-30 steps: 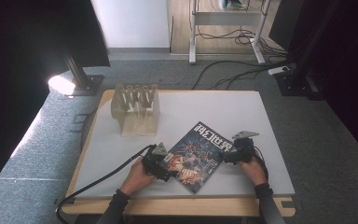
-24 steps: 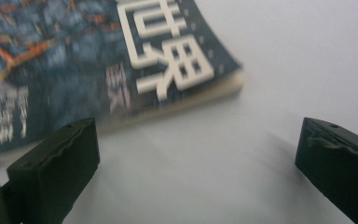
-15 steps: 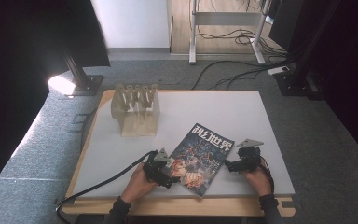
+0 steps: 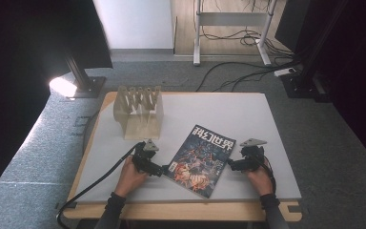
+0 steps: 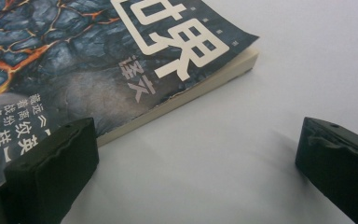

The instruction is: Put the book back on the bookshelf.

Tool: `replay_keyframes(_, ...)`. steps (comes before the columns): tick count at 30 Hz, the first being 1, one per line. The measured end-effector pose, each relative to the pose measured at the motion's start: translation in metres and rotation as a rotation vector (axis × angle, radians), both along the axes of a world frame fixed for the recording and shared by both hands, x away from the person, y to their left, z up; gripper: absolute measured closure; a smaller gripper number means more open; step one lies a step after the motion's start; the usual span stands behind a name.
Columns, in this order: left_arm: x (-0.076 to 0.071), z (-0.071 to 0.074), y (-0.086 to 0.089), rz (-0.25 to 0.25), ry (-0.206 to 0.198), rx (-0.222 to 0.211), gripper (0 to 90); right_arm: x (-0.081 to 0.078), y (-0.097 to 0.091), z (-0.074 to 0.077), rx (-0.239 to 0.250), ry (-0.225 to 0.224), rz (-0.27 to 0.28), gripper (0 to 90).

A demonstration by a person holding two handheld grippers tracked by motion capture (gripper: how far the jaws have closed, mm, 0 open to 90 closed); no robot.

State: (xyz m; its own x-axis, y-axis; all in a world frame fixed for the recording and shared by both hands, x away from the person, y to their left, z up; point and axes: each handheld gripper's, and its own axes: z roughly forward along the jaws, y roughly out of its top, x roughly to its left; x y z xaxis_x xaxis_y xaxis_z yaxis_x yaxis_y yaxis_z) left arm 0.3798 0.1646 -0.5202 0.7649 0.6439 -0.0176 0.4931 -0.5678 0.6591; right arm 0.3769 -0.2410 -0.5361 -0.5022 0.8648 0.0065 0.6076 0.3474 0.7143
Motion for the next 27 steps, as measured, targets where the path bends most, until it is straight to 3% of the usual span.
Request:
replay_keyframes(4, 0.011, -0.007, -0.001, 0.021, 0.003, 0.023, 0.0, 0.012, 0.005, 0.0, -0.004, 0.004, 0.001, 0.0)
replay_keyframes(9, 0.01, -0.007, -0.003, 0.017, -0.015, 0.033, 0.0, 0.02, 0.008, 0.001, -0.007, 0.013, 0.001, 0.0)
replay_keyframes(19, -0.009, -0.008, -0.009, -0.046, -0.011, 0.018, 0.0, 0.046, 0.017, 0.004, -0.027, 0.045, -0.018, 0.0)
replay_keyframes(24, -0.017, -0.008, -0.015, -0.091, -0.03, 0.022, 0.0, 0.053, 0.02, 0.004, -0.027, 0.046, -0.021, 0.0)
replay_keyframes(27, -0.019, -0.009, -0.019, -0.123, -0.01, 0.017, 0.0, 0.059, 0.022, 0.004, -0.03, 0.045, -0.024, 0.0)
